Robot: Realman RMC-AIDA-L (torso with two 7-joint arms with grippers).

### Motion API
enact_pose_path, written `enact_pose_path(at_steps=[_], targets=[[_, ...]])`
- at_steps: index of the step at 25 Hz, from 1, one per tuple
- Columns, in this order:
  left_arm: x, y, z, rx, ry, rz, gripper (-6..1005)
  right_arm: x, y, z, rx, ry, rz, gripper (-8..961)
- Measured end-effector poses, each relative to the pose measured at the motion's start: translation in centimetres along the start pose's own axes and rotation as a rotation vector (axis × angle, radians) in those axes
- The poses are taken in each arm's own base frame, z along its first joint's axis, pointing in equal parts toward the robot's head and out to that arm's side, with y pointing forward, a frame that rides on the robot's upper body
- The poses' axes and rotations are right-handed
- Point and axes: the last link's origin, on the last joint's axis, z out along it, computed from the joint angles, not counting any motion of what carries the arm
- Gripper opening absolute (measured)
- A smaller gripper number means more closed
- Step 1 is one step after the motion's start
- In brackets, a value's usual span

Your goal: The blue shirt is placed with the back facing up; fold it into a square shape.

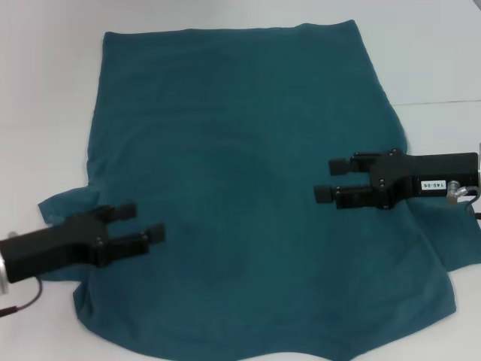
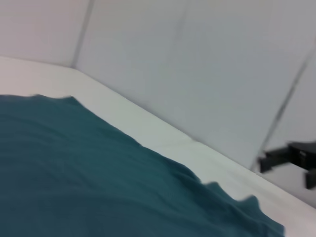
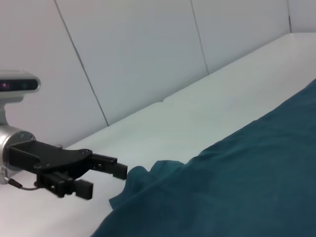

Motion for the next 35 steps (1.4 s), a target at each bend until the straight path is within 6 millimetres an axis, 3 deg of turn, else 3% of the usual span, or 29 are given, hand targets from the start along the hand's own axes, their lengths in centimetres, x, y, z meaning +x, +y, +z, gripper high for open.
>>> enact_pose_path(at_steps=[9,11,19,35], targets=[[-0.4,-2.7,-2.6,0.189,0.038,-0.061,876,0.4,0.5,0.5,-0.017,-0.001,0.054,846],[-0.5,-3.0,-3.1,0.217,0.032,-0.069,876,0.6,0.6,0.6,-0.018,-0.005,0.057,938],[-0.9,-4.2,-4.6,0.31,0.033,-0.13,876,0.9,1.1,1.0,-0.043,0.005,0.055,930],[-2.9,-5.8,-4.0,0.448,-0.026,-0.213,877,1.4,1.5,0.3,-0.07,0.011,0.076,927]])
